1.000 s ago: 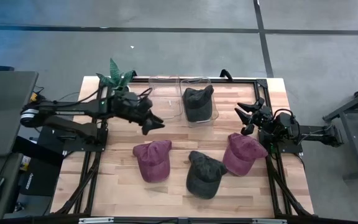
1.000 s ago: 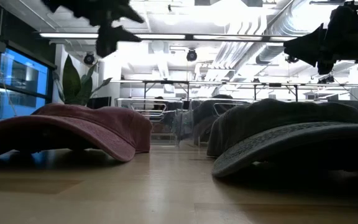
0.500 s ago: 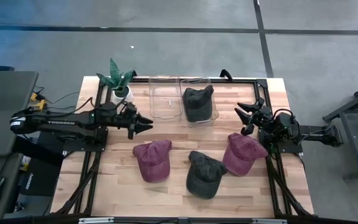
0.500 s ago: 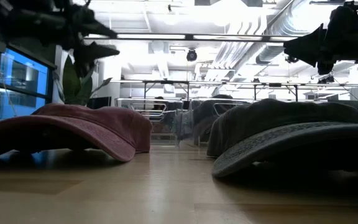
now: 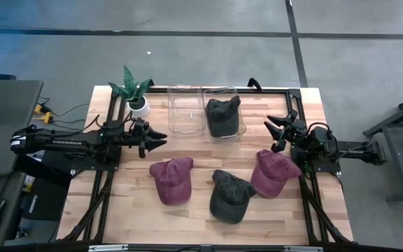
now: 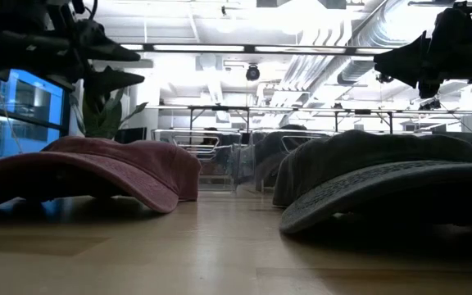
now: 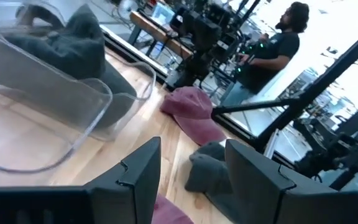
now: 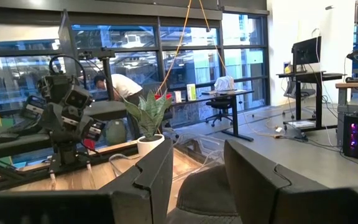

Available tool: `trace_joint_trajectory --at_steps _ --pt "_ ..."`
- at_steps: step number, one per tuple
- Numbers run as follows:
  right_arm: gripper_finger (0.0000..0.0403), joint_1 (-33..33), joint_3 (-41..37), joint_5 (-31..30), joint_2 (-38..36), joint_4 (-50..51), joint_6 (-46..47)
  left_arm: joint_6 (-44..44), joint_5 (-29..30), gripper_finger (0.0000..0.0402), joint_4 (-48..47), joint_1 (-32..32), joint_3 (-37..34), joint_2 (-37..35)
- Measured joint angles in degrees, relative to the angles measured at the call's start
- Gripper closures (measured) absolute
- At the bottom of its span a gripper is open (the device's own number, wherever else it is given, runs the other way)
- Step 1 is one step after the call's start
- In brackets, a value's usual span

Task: Pick & Place hat
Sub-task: Put the black cap into the right transparent bin

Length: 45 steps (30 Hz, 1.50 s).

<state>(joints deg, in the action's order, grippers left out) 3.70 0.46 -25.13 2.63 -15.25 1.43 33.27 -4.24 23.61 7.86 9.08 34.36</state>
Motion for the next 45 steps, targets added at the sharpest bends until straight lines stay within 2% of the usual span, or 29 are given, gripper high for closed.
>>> trace_joint_trajectory --at_steps 6,45 --pt "0.0263 0.0 0.0 0.0 0.0 0.0 0.0 0.0 2.3 0.0229 0.2 0.0 0.0 0.0" --pt "0.0263 0.0 0.0 0.4 0.0 0.0 0.7 0.0 2.4 0.0229 0.2 0.0 0.0 0.0"
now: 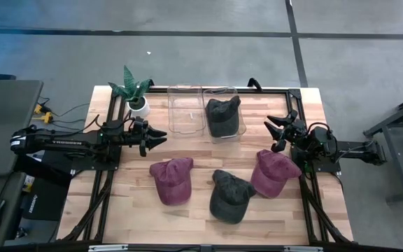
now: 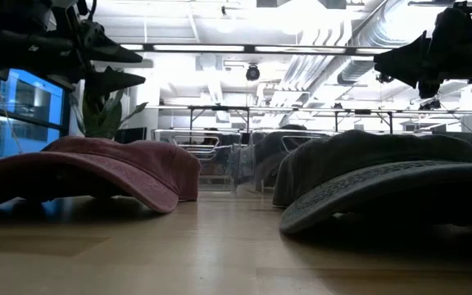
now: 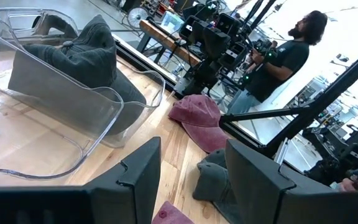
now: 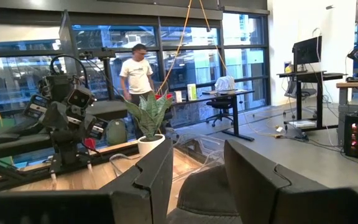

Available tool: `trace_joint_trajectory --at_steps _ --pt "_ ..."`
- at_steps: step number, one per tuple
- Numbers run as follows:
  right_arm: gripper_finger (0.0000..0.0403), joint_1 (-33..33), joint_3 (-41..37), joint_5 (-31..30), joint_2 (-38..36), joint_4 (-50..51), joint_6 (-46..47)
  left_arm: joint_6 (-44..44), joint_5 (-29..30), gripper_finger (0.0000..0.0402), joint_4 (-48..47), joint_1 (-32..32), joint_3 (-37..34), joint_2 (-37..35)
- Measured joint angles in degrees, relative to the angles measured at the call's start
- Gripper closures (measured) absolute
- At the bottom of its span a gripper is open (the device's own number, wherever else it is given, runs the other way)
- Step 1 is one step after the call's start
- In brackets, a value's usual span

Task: Pick & Place hat
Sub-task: Put the black cap into the right transparent bin

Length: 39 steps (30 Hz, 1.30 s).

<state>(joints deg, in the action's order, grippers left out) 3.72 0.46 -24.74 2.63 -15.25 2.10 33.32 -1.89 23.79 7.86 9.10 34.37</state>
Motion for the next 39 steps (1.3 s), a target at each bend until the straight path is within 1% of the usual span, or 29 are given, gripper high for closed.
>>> trace_joint_trajectory --at_steps 2,5,8,11,13,17,21,24,28,33,35,39 --pt "0.0263 0.0 0.0 1.9 0.0 0.0 3.6 0.0 0.0 0.0229 0.0 0.0 0.0 0.0" --pt "0.0263 0.0 0.3 6.5 0.0 0.4 10.0 0.0 0.0 0.0229 0.0 0.0 0.0 0.0" --pt "0.0263 0.0 2.8 11.4 0.1 3.7 11.4 0.0 0.0 0.0229 0.0 0.0 0.0 0.0" --pt "0.0263 0.0 7.8 16.0 0.2 11.5 10.7 0.0 0.0 0.0229 0.0 0.0 0.0 0.0" --pt "0.0263 0.0 11.9 16.3 1.8 18.6 9.3 0.0 0.0 0.0229 0.0 0.0 0.0 0.0" --pt "0.0263 0.0 21.5 14.9 7.7 31.5 8.2 0.0 0.0 0.0229 -0.2 0.0 0.0 0.0" --pt "0.0263 0.0 29.9 15.5 14.4 41.1 11.5 0.0 0.0 0.0229 -0.2 0.0 0.0 0.0" --pt "0.0263 0.0 34.8 19.5 19.2 47.1 12.8 0.0 0.0 0.0229 -0.4 0.0 0.0 0.0" --pt "0.0263 0.0 39.5 26.8 26.1 52.8 12.8 0.0 0.0 0.0229 -0.4 0.0 0.0 0.0" --pt "0.0263 -0.1 42.3 40.3 33.5 54.2 8.0 0.0 0.0 0.0229 -0.4 0.0 0.0 0.0" --pt "0.0263 -0.8 42.7 41.9 36.4 54.4 7.0 0.0 0.0 0.0229 -0.4 0.0 0.0 0.0" --pt "0.0263 -3.1 42.9 41.4 41.8 54.3 4.8 0.0 0.0 0.0229 -0.4 0.0 0.0 0.0"
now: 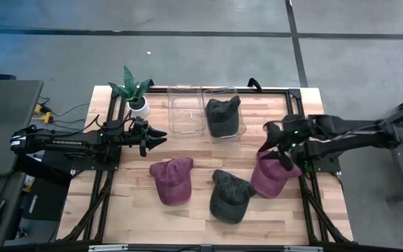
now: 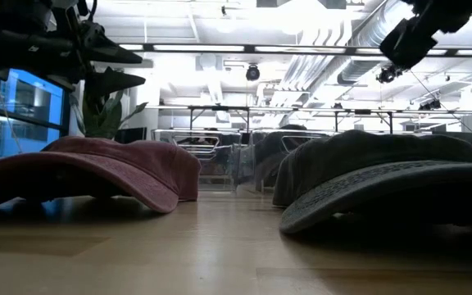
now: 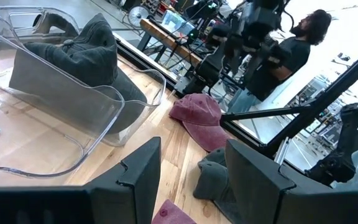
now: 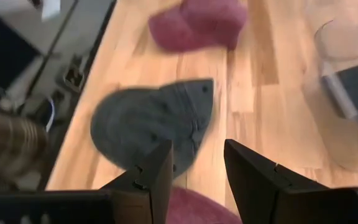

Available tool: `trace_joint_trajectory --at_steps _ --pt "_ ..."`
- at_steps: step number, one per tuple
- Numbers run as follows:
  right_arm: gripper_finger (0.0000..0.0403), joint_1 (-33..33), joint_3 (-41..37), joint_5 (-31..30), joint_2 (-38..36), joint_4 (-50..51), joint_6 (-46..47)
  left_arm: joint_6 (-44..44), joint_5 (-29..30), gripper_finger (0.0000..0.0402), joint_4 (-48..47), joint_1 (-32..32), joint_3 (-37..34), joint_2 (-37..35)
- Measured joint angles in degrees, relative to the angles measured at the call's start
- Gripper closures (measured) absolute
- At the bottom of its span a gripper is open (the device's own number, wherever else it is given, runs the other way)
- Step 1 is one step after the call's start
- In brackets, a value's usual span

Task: Pick & Place hat
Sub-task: Put the black cap into the right transparent bin

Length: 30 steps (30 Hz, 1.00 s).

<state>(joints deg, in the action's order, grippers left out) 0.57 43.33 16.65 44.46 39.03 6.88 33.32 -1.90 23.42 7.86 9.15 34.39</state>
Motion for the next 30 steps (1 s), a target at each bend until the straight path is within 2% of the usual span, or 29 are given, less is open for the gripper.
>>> trace_joint_trajectory --at_steps 10,21,24,30 --pt "0.0263 -9.9 0.0 -4.1 9.8 -1.9 -9.7 0.0 0.0 0.0229 0.0 0.0 0.0 0.0" --pt "0.0260 -19.2 0.0 -12.9 20.9 -9.4 -9.3 0.0 0.0 0.0229 0.0 0.0 0.0 0.0" --pt "0.0242 -20.2 0.0 -14.5 23.3 -10.8 -6.4 0.0 0.0 0.0229 0.0 0.0 0.0 0.0" --pt "0.0172 -22.6 -0.2 -18.2 25.1 -11.0 -4.2 0.0 0.0 0.0229 0.0 0.0 0.0 0.0"
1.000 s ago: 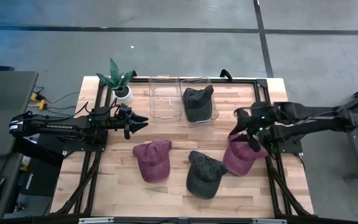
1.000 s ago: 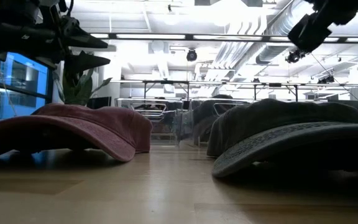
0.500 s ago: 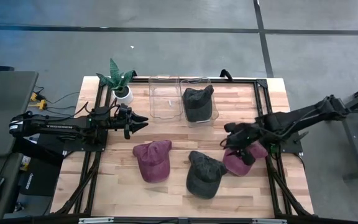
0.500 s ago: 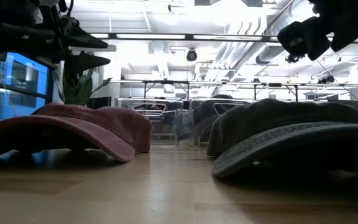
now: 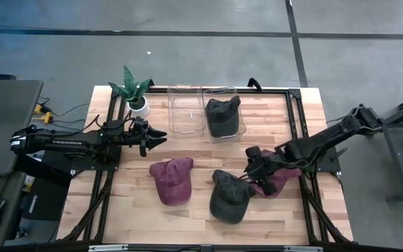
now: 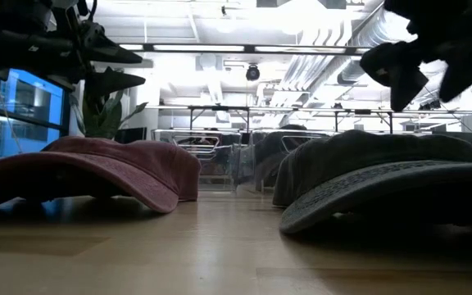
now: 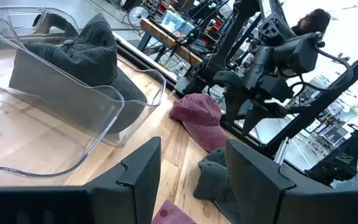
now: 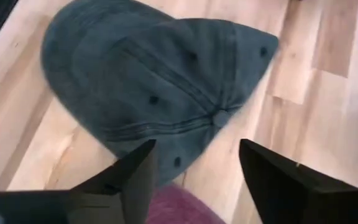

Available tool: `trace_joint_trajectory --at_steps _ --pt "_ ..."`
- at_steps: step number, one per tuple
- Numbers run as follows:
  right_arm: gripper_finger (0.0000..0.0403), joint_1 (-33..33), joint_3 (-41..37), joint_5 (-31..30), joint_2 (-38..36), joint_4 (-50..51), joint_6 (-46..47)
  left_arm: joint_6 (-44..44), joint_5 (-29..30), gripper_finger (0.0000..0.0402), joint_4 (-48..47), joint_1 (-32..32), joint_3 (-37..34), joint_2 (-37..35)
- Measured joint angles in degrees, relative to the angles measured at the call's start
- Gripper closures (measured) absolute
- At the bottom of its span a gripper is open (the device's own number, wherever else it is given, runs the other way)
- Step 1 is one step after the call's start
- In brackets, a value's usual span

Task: Pick & Place hat
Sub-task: Put the black cap into the right transparent bin

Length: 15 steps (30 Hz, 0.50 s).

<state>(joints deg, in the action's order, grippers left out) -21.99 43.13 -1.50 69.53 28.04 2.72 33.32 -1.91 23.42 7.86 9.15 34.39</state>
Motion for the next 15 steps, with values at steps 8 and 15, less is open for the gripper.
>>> trace_joint_trajectory --at_steps 8,15 --pt "0.0147 -4.4 -4.7 1.5 -0.3 -7.1 -1.0 0.0 0.0 0.0229 0.0 0.0 0.0 0.0" --pt "0.0147 -5.6 -8.8 0.7 -0.3 -13.0 -3.1 0.0 0.0 0.0229 -1.4 0.0 0.0 0.0"
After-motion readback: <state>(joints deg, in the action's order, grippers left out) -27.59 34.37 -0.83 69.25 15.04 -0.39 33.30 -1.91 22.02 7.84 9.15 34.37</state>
